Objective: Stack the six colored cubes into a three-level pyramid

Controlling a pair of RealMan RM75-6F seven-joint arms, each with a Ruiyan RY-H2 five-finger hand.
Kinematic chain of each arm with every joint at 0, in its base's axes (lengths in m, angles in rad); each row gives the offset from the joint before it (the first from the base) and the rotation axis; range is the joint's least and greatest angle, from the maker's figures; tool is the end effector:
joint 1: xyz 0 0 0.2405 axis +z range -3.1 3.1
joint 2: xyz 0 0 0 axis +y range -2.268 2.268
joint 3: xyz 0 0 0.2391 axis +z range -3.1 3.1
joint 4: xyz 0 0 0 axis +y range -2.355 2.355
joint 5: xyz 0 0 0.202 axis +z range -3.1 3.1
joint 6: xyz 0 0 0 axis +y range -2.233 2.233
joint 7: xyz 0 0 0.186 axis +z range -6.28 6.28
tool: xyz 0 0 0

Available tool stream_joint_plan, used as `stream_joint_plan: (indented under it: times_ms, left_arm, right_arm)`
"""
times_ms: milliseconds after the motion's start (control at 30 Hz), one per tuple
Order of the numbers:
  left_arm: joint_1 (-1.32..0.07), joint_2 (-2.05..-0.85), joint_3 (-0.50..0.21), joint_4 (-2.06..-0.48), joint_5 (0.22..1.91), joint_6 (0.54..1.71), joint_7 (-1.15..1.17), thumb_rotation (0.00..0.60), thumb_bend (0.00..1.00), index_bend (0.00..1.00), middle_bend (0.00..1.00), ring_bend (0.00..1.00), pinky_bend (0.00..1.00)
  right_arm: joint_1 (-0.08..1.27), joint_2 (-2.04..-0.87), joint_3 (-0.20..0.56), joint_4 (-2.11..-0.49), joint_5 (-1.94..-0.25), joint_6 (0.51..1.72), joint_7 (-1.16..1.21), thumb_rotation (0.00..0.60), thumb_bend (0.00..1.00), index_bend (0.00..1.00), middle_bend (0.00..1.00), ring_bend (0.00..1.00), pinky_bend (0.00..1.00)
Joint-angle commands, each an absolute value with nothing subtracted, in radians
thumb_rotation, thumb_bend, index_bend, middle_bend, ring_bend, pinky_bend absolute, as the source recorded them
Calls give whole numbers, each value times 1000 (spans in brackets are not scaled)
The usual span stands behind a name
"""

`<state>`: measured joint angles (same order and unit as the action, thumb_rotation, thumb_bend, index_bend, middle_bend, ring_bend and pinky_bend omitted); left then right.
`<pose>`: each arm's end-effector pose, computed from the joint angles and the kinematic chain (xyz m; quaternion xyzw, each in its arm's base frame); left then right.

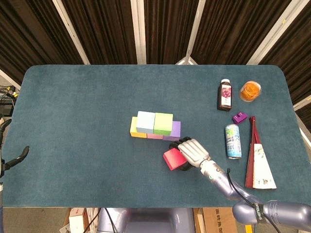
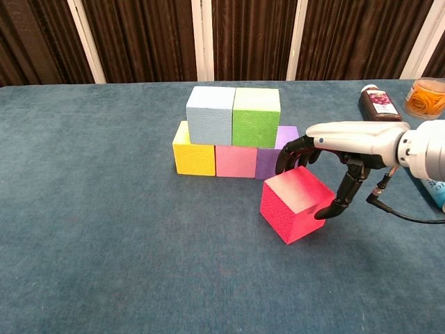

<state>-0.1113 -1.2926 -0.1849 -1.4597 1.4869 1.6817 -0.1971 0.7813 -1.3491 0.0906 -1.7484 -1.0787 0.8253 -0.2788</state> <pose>-0.2773 0.2462 0.1797 -0.4770 -0.3448 -0.5524 0.5903 -0.1140 -0.3246 -0.0200 0.7885 -0.4235 0.3205 0.3101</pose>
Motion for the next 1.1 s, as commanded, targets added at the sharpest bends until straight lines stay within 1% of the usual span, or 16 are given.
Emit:
stream_joint_plan:
  times_ms: [33, 567, 800, 967, 1100]
  left_arm:
    - [-111, -1293, -185, -1460, 1487, 1683, -198, 600, 319, 146, 0, 0, 0]
    - [-111, -1295, -189, -1460, 1486, 1684, -204, 600, 319, 147, 0, 0, 0]
    - [-111, -1295, -189, -1460, 1485, 1681, -202, 600, 319, 147, 0, 0, 0]
    - [-113, -1297, -191, -1452, 1484, 1681, -187, 600, 319, 148, 0, 0, 0]
    - [-115, -1301, -189, -1437, 1490, 1684, -155, 600, 319, 147, 0, 0, 0]
  right_arm:
    - [783, -1351, 89, -1746, -1078, 824, -278, 600, 197, 290, 313, 262, 216]
    - [780, -1376, 88, -1726, -1089, 840, -272, 600, 197, 378, 338, 277, 216]
    - [778, -1375, 91, -1728, -1093, 849, -269, 600, 198, 412, 365, 288, 216]
    - [774, -1351, 98, -1749, -1086, 852, -258, 600, 198, 425, 379, 288, 216]
    - [766, -1305, 105, -1788, -1072, 857, -246, 600, 198, 439, 381, 288, 216]
